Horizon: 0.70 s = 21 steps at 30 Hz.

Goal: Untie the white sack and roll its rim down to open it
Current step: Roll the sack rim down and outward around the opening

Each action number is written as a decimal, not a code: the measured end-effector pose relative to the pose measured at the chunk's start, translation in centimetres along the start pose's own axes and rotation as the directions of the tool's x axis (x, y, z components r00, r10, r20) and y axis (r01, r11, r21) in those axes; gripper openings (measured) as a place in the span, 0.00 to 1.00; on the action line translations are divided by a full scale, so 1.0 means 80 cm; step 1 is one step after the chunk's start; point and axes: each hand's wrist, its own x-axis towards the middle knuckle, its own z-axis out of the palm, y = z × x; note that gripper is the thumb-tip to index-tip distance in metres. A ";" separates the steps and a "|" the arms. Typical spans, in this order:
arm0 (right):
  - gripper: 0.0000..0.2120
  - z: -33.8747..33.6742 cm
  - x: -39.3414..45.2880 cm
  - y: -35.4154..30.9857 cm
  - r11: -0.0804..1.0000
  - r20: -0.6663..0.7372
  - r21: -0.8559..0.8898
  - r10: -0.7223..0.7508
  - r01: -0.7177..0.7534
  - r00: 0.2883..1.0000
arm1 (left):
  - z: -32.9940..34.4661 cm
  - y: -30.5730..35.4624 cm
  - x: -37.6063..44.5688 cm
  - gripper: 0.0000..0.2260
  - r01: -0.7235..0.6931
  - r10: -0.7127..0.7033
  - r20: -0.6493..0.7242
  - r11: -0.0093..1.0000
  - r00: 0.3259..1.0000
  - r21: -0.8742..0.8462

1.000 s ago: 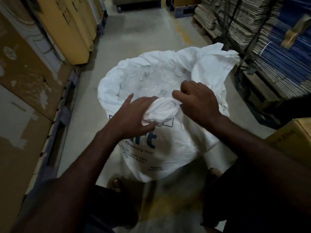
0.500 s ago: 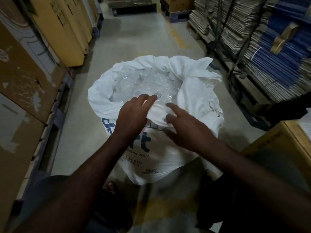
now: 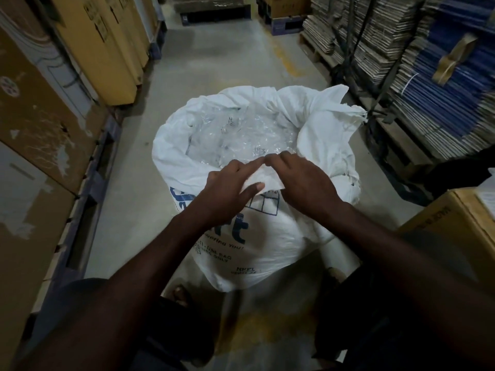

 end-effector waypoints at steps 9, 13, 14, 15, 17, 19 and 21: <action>0.37 0.009 -0.020 0.042 0.996 0.283 0.091 -0.050 0.025 0.958 | 0.010 -0.016 0.006 0.29 -0.119 0.137 -0.035 0.942 0.990 0.314; 0.24 0.015 -0.009 0.037 0.970 0.100 -0.229 -0.064 0.085 0.993 | 0.006 -0.004 0.005 0.18 -0.137 0.191 -0.133 0.933 0.973 0.334; 0.20 0.017 -0.009 0.035 0.968 0.049 -0.240 -0.062 0.072 0.997 | 0.003 -0.001 0.004 0.19 -0.134 0.190 -0.138 0.932 0.972 0.337; 0.17 0.019 -0.010 0.034 0.966 0.006 -0.250 -0.065 0.065 0.998 | 0.002 0.001 0.002 0.21 -0.142 0.201 -0.128 0.919 0.971 0.367; 0.13 0.026 -0.014 0.029 0.961 -0.051 -0.268 -0.079 0.063 0.996 | 0.002 -0.001 0.000 0.28 -0.172 0.233 -0.071 0.862 0.970 0.478; 0.13 0.035 -0.017 0.021 0.966 -0.084 -0.245 -0.106 0.083 0.991 | 0.006 -0.002 0.002 0.32 -0.182 0.219 -0.010 0.833 0.976 0.523; 0.14 0.042 -0.019 0.009 0.974 -0.097 -0.208 -0.107 0.084 0.990 | 0.012 -0.003 0.001 0.30 -0.155 0.181 -0.001 0.842 0.983 0.517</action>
